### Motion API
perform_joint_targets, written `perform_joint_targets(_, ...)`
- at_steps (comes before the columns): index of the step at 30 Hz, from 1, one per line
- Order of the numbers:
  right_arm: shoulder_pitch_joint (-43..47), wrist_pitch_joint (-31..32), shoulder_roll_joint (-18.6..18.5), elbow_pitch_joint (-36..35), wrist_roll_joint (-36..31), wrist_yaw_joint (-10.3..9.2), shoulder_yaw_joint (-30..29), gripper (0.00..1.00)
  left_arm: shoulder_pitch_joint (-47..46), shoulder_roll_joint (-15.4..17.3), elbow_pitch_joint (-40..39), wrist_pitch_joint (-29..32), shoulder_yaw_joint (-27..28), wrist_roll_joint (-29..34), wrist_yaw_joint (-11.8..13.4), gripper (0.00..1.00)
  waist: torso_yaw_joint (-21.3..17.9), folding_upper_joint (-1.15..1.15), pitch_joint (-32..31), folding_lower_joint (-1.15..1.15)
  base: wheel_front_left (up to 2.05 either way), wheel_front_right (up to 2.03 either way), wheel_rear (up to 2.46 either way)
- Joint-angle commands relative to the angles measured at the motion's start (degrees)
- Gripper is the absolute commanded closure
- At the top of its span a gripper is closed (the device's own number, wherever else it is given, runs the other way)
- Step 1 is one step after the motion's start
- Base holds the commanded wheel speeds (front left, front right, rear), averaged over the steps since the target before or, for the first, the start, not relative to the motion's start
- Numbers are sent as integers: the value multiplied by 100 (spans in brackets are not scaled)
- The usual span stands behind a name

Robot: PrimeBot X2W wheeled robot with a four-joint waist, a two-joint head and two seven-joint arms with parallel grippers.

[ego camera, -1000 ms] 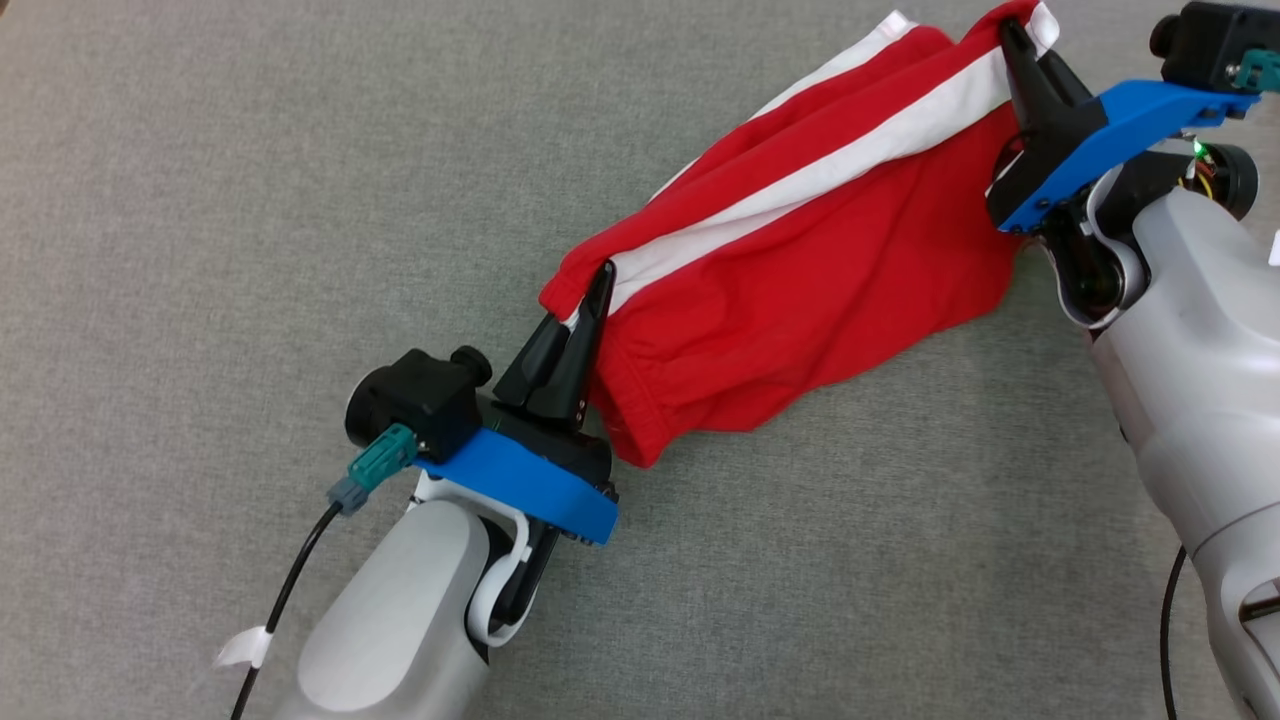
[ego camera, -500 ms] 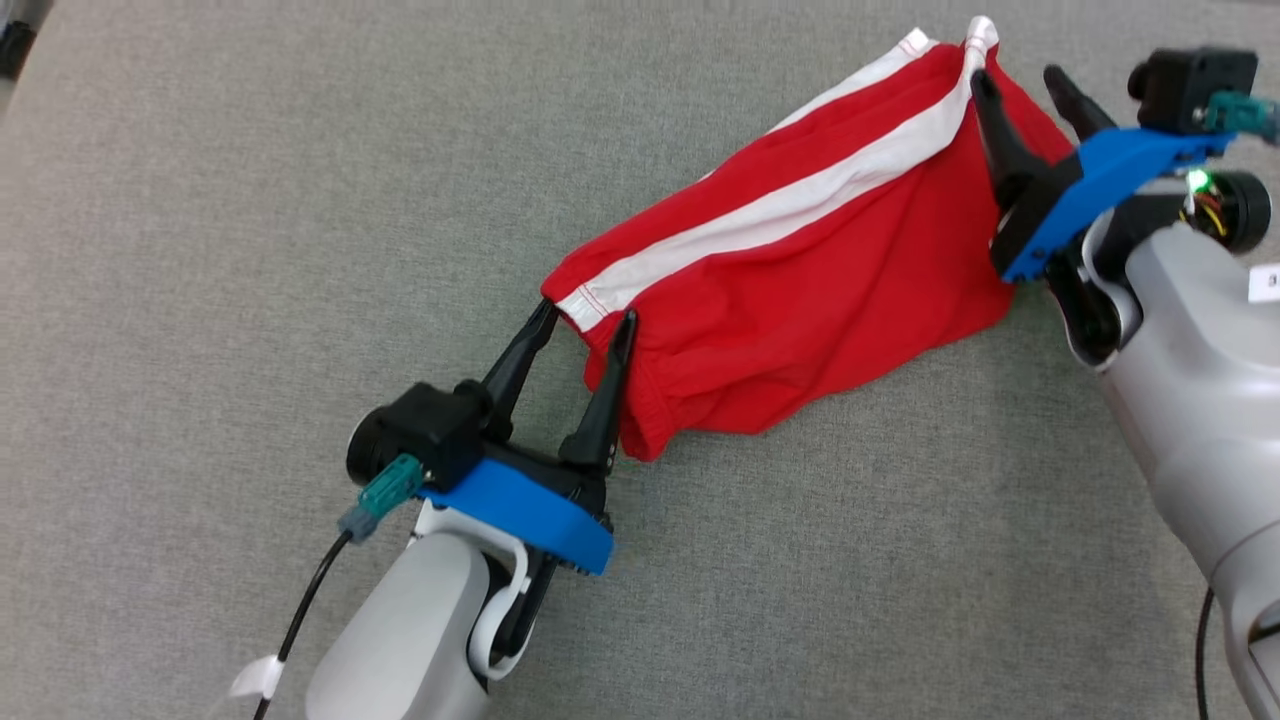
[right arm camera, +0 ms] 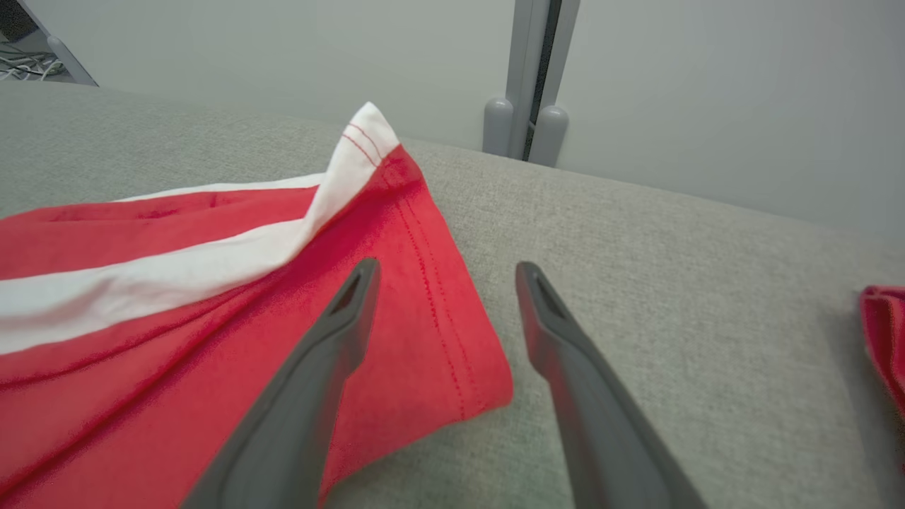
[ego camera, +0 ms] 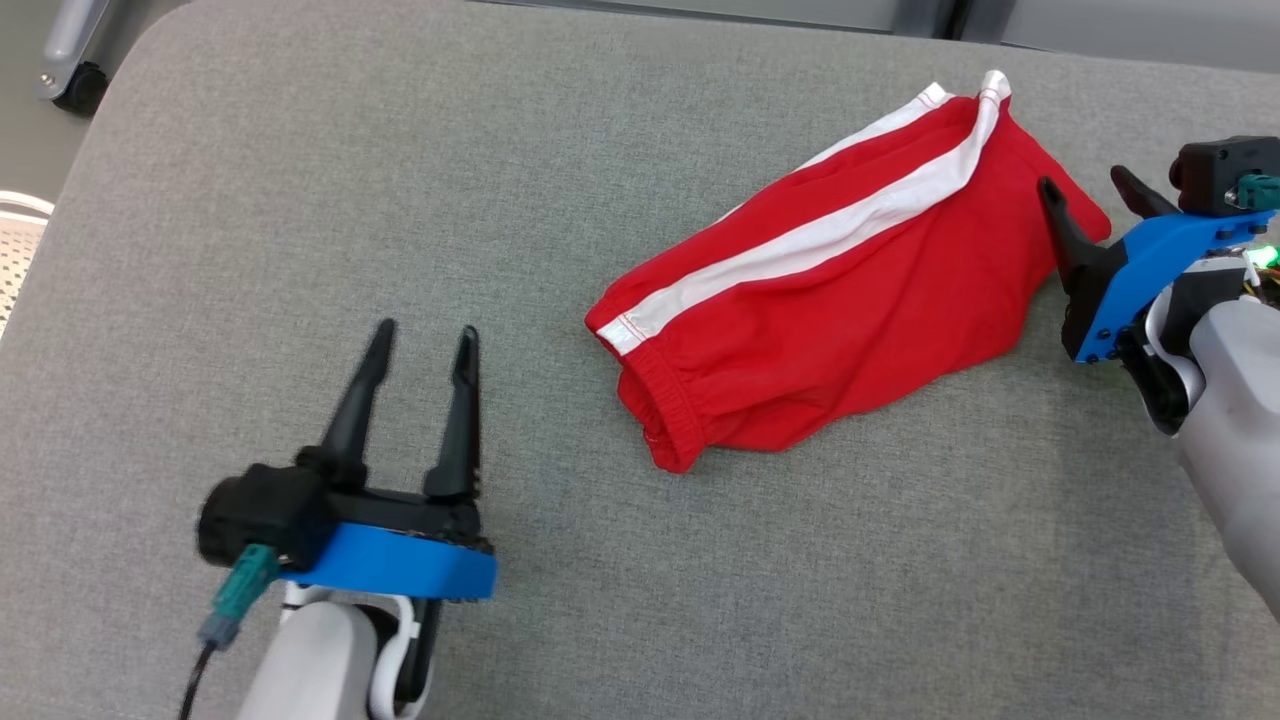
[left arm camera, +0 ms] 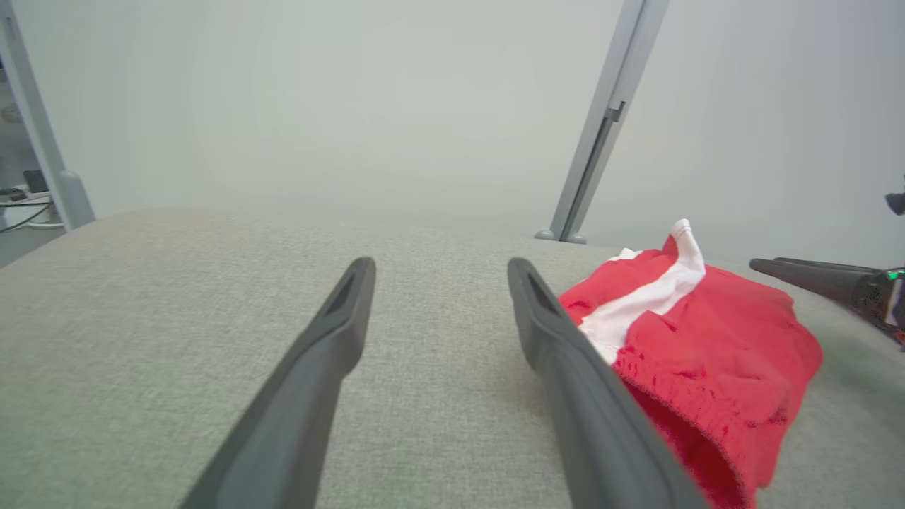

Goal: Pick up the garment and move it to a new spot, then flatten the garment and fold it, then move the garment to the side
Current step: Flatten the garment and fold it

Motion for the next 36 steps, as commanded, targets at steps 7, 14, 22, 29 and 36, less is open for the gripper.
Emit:
perform_joint_targets(7,-75,153,-113,216,90,1,142,0,349,-234,-779,-13,1108,764,269,0,128,0,127,1,0,0,0)
perform_joint_targets(14,-76,359,-143,319,139,1,223,0,480,-244,-931,-12,1255,751,533,0,181,0,171,1,0,0,0)
perform_joint_targets(22,-20,599,-65,303,229,1,371,100,512,-246,-811,-12,1230,862,734,0,167,0,198,1,0,0,0)
perform_joint_targets(29,29,370,10,109,411,0,446,100,538,-245,-723,-13,1213,1003,765,0,-2,0,45,1,0,0,0)
perform_joint_targets(36,531,4,80,-277,800,1,509,100,715,-245,-649,-13,1280,1173,685,0,-354,0,-358,1,0,0,0)
